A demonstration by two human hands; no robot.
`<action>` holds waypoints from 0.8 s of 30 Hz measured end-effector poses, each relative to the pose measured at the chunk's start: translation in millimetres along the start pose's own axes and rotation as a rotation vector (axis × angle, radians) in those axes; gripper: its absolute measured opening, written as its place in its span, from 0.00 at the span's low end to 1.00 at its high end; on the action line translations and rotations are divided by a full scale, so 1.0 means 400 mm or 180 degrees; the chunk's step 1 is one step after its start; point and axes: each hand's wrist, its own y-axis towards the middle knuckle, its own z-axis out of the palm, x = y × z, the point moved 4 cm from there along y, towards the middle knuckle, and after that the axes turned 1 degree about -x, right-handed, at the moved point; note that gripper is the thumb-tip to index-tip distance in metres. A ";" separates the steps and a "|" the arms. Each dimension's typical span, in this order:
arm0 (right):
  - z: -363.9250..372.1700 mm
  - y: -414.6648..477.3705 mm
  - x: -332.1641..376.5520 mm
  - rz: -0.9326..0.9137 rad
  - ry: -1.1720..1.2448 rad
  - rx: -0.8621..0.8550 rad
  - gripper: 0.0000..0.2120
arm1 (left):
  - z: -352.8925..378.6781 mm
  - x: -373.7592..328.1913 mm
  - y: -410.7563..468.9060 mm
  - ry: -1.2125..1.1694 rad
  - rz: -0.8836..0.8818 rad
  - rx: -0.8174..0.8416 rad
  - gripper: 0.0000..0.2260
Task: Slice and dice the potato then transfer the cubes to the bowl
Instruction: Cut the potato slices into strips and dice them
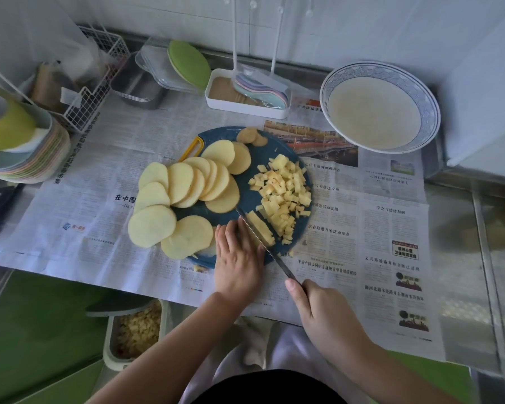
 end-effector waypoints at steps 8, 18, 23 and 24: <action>-0.013 0.005 0.004 0.0186 0.0220 0.0146 0.27 | 0.006 0.003 0.000 -0.0055 0.0002 -0.0044 0.29; -0.064 0.032 0.021 0.0503 0.0337 0.0640 0.27 | 0.012 0.005 0.006 0.0037 0.0043 -0.0133 0.27; -0.070 0.038 0.020 0.0579 0.0319 0.0789 0.27 | 0.013 0.005 0.008 0.0034 0.0045 -0.0153 0.27; -0.067 0.040 0.021 0.0596 0.0319 0.0803 0.27 | 0.014 0.007 0.008 0.0026 0.0048 -0.0160 0.27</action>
